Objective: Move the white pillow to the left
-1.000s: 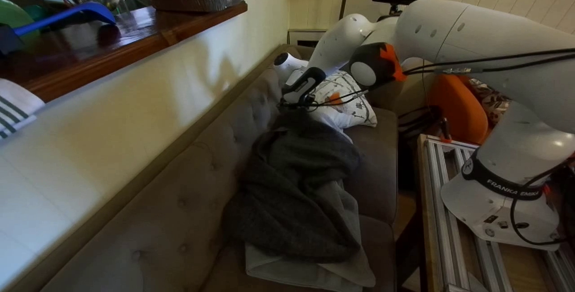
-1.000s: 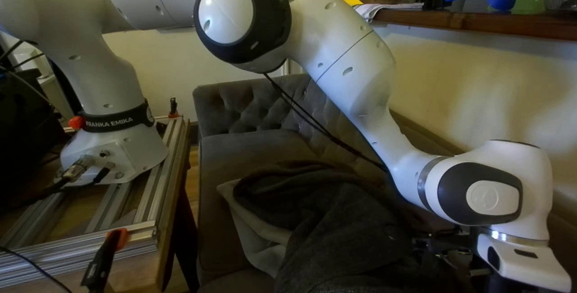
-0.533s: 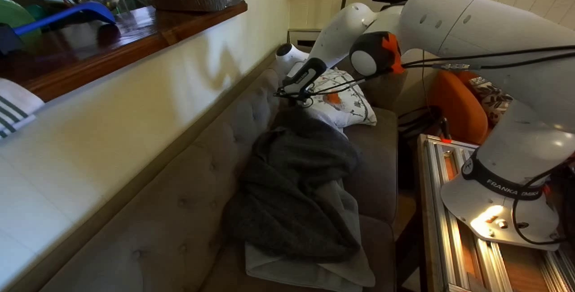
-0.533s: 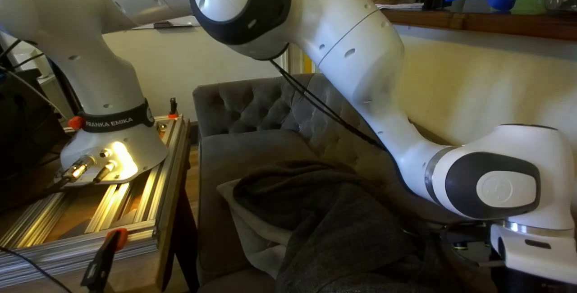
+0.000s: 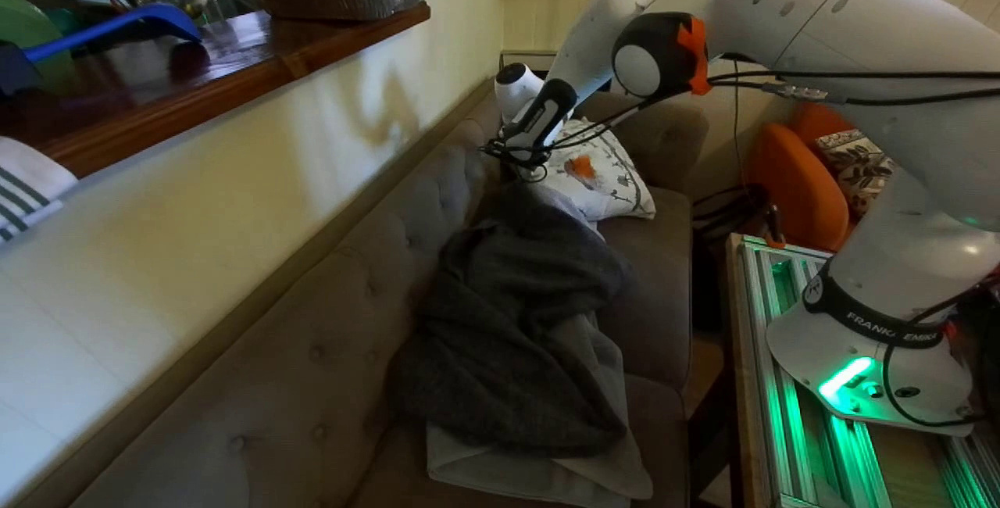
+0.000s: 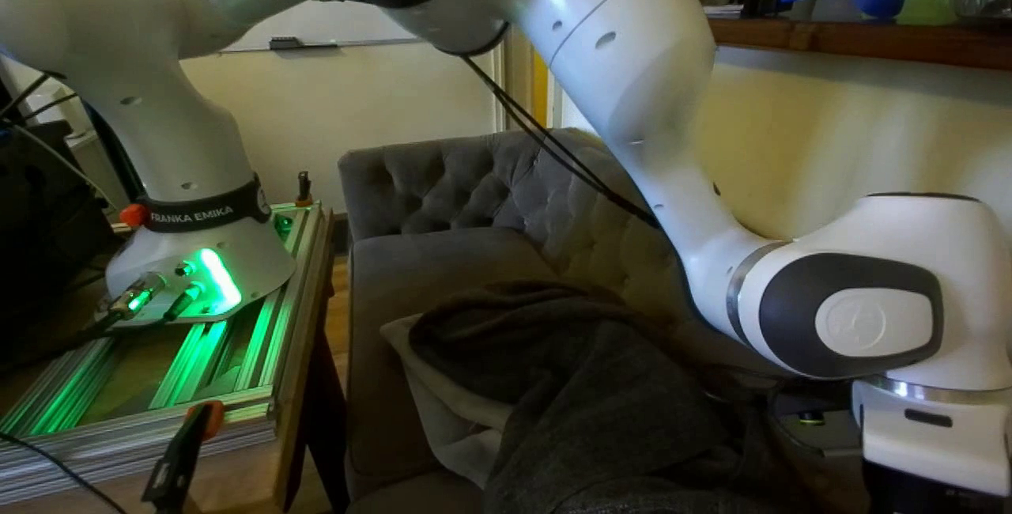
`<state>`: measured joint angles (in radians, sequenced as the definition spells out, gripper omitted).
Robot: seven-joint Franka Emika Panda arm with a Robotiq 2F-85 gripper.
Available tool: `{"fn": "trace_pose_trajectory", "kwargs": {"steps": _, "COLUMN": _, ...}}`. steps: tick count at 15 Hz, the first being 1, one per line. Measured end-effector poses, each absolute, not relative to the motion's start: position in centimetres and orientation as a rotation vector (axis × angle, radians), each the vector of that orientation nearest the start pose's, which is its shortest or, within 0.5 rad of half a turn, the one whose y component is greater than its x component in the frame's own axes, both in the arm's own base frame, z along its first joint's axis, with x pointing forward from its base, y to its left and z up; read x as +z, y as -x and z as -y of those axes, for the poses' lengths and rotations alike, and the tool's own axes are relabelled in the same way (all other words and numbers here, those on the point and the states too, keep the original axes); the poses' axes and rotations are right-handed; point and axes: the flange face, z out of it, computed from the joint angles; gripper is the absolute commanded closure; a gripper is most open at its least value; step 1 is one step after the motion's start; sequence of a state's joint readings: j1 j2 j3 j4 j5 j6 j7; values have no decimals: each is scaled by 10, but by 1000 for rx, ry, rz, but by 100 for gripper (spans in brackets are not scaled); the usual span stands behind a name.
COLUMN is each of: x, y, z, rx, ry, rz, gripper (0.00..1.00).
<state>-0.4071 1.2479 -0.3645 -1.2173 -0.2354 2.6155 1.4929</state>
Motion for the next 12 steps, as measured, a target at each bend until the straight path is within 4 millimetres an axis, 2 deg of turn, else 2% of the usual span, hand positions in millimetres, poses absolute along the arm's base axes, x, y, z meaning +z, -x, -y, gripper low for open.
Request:
{"fn": "trace_pose_trajectory", "kwargs": {"steps": 7, "x": 115, "y": -558, "z": 459, "rx": -776, "ry": 1787, "rz": -2771, "gripper": 100}}
{"fn": "trace_pose_trajectory", "kwargs": {"steps": 12, "x": 156, "y": -542, "z": 446, "rx": -927, "ry": 1797, "rz": -2660, "gripper": 100}}
